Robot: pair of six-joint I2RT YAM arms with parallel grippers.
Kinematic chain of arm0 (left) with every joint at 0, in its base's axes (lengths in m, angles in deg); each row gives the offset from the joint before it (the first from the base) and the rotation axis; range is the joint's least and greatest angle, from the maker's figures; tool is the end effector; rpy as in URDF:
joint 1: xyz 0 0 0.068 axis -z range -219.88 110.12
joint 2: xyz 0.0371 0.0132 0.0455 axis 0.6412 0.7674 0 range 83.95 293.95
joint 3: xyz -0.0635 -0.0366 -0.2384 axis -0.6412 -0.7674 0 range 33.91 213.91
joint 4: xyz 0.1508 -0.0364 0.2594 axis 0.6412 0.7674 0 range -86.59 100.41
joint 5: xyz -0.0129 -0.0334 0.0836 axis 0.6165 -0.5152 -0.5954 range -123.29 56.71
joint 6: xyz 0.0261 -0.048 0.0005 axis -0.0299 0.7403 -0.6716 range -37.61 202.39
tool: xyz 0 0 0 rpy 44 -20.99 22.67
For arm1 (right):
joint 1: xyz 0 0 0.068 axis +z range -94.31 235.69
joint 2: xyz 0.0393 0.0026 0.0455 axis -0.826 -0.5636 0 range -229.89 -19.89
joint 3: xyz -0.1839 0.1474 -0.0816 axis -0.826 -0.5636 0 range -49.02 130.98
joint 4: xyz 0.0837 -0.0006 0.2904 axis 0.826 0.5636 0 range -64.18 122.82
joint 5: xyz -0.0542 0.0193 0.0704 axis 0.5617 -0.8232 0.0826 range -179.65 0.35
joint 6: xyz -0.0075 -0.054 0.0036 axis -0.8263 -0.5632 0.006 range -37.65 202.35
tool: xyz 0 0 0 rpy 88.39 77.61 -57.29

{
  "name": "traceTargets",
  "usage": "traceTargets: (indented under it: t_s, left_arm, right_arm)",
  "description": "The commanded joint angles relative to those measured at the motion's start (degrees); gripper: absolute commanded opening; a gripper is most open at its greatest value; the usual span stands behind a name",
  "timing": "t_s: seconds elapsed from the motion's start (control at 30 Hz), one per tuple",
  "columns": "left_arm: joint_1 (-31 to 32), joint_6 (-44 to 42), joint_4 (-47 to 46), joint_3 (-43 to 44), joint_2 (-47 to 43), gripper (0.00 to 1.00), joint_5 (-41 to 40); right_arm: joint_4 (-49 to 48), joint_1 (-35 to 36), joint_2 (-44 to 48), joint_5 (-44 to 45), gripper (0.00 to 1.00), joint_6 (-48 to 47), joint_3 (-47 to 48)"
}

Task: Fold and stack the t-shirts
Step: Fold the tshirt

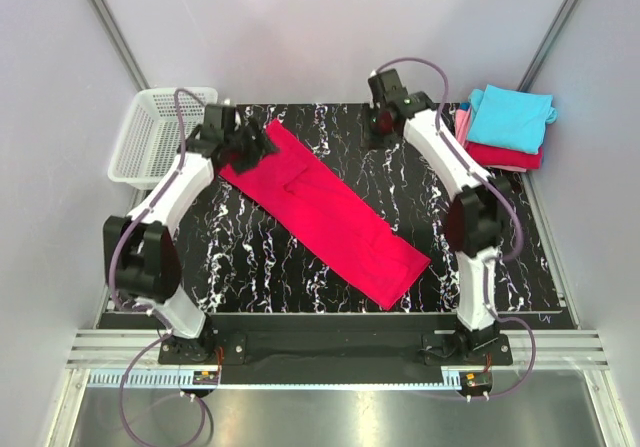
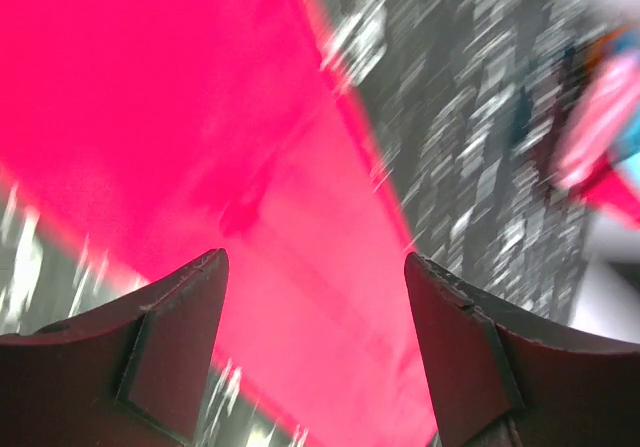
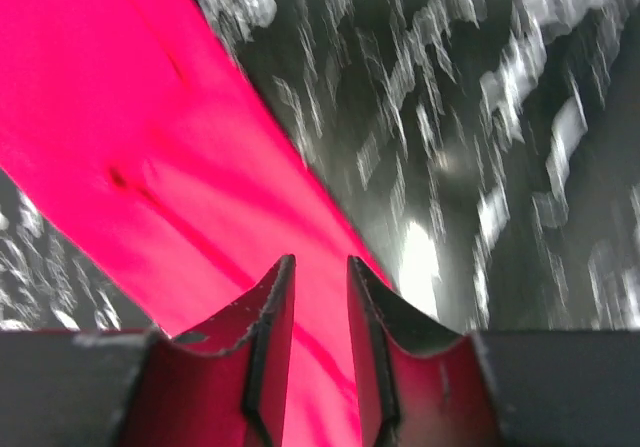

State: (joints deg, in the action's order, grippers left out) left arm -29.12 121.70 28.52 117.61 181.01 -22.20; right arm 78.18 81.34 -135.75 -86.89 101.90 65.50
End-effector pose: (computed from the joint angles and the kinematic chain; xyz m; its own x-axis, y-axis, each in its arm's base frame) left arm 0.4209 -0.0872 0.2748 -0.6826 -0.5031 -0.5300 -0.1308 0.7977 -0.5887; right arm 0.4329 0.2059 0.2934 -0.8206 -0.0233 -0.5710 -0.1401 0.9769 0.1616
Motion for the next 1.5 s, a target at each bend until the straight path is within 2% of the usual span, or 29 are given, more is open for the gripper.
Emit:
traceTargets:
  t_s: [0.0, 0.03, 0.1, 0.13, 0.17, 0.23, 0.33, 0.5, 0.77, 1.07, 1.47]
  left_arm:
    - [1.3, 3.0, 2.1, -9.5, -9.1, 0.75, -6.5]
    - [2.1, 3.4, 2.3, -13.8, -13.0, 0.75, -7.0]
    - [2.8, 4.5, 2.1, -17.5, -16.1, 0.75, -7.4]
    - [3.4, 4.5, 2.2, -20.4, -17.2, 0.75, -7.5]
    - [3.5, 4.0, 2.2, -21.7, -19.4, 0.75, -7.5]
    - [3.6, 3.7, 2.9, -25.2, -21.1, 0.75, -7.3]
    - [3.9, 3.3, 3.6, -28.4, -23.5, 0.75, -7.0]
    - [4.4, 3.0, 3.9, -30.3, -24.2, 0.75, -6.7]
    - [5.9, 2.1, 5.4, -29.6, -24.5, 0.75, -7.0]
    - [6.1, 0.2, 7.7, -30.1, -26.1, 0.75, -7.8]
    - [6.1, -0.7, 8.2, -29.4, -24.4, 0.75, -7.5]
  right_arm:
    - [-3.4, -2.7, -10.7, -17.9, 0.33, -5.3, 14.7]
    - [0.1, -2.6, -18.1, -24.1, 0.33, -6.7, 25.3]
    - [3.7, -2.9, -25.5, -32.5, 0.32, -7.5, 35.4]
    - [3.7, -3.1, -31.0, -40.2, 0.32, -5.9, 42.2]
    - [3.0, -3.1, -33.2, -44.1, 0.32, -4.8, 44.0]
    - [-2.4, -3.1, -36.6, -55.3, 0.31, -0.7, 43.4]
    - [-12.8, -2.9, -37.1, -64.5, 0.29, 4.6, 34.5]
    - [-15.5, -1.6, -38.3, -68.5, 0.28, 2.5, 29.6]
    - [-16.1, -0.1, -45.2, -64.8, 0.27, -1.0, 35.6]
    - [-16.0, 1.0, -46.8, -49.2, 0.27, -6.8, 36.4]
    - [-11.8, 1.4, -44.6, -24.4, 0.35, -14.8, 35.8]
